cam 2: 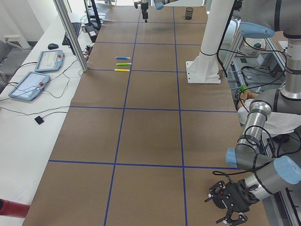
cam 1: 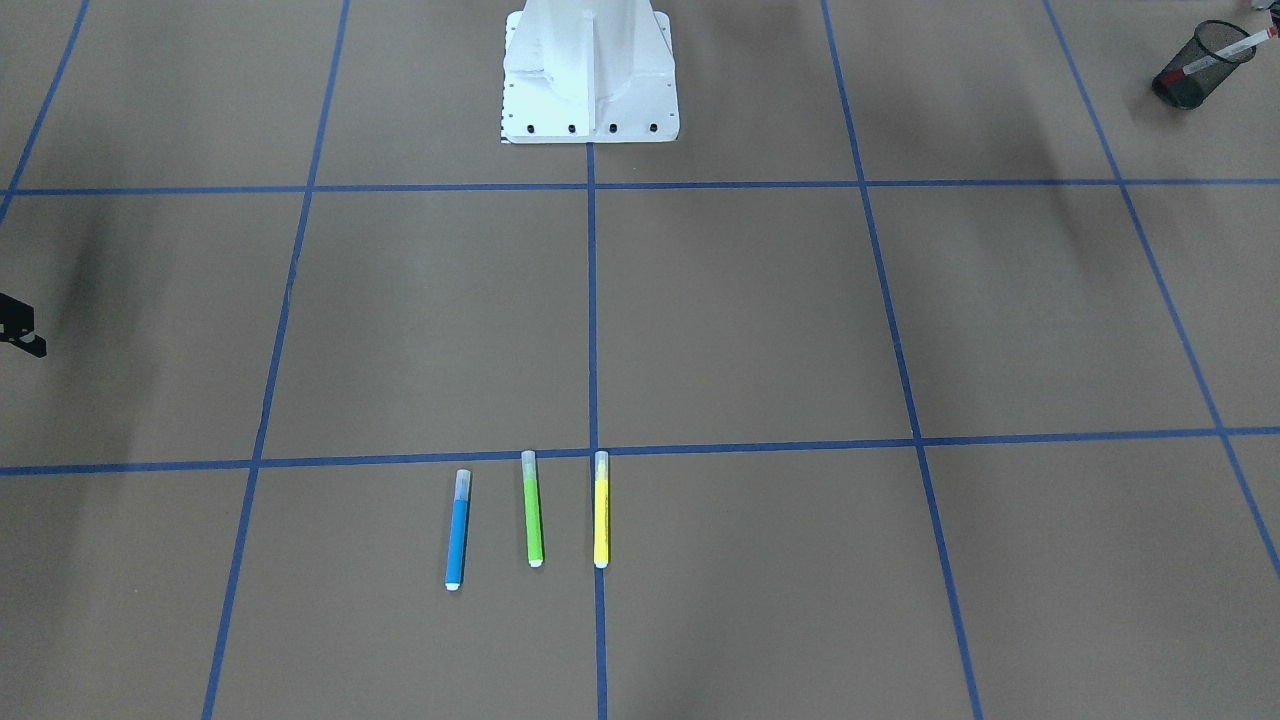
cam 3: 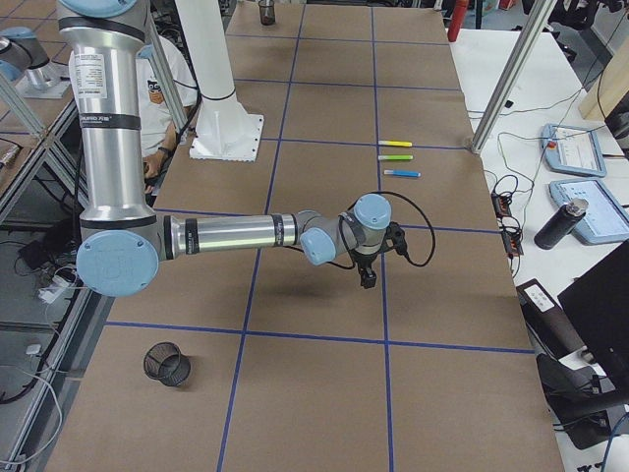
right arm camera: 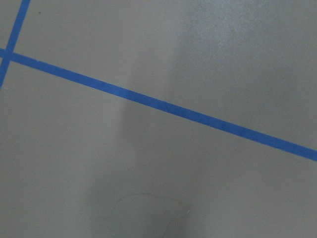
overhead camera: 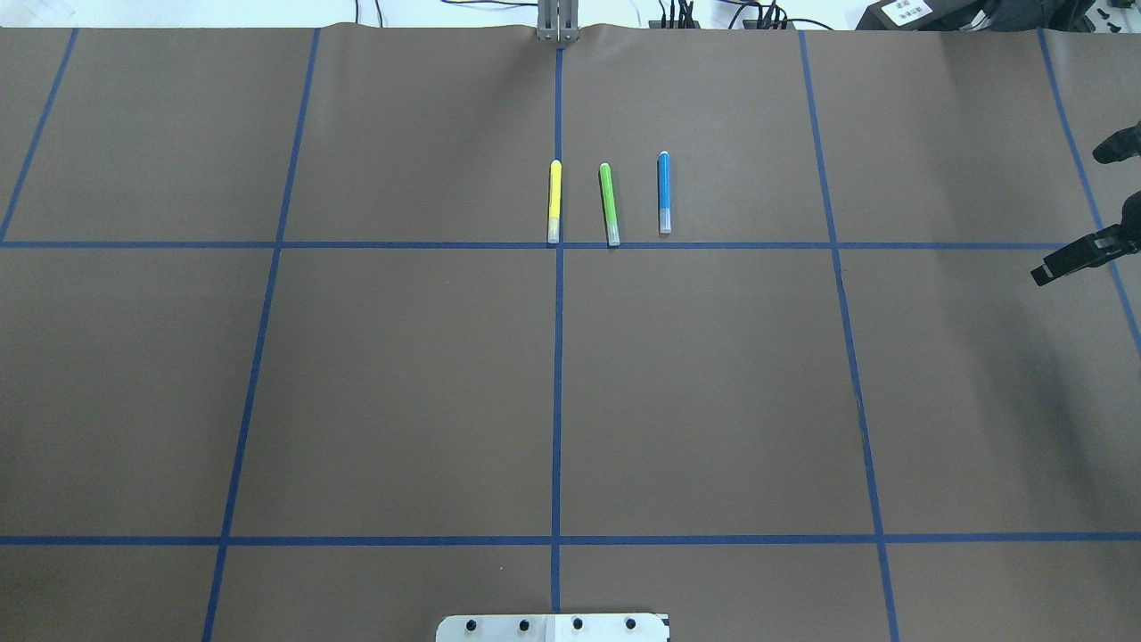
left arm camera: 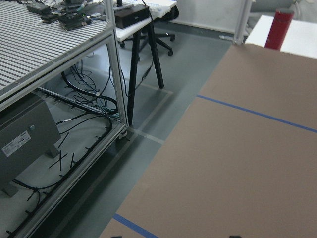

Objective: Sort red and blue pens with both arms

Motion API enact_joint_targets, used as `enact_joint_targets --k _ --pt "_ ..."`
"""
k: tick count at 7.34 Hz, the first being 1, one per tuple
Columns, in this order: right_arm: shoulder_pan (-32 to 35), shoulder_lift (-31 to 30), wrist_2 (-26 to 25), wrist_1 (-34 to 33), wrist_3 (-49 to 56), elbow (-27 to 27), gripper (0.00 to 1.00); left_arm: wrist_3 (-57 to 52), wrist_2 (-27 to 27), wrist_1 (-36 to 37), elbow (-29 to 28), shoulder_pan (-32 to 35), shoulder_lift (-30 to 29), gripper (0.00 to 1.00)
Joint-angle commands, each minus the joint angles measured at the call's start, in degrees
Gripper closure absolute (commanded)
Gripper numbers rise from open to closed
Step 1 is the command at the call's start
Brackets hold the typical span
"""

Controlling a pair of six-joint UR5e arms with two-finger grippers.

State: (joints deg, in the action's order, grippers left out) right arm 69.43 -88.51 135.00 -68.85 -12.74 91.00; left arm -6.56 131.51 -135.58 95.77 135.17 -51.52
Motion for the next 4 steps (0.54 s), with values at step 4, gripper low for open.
enact_joint_targets --k 4 --pt "0.0 0.97 -0.09 0.74 -0.35 0.05 0.0 4.42 4.72 22.17 -0.06 -34.04 -24.72 0.19"
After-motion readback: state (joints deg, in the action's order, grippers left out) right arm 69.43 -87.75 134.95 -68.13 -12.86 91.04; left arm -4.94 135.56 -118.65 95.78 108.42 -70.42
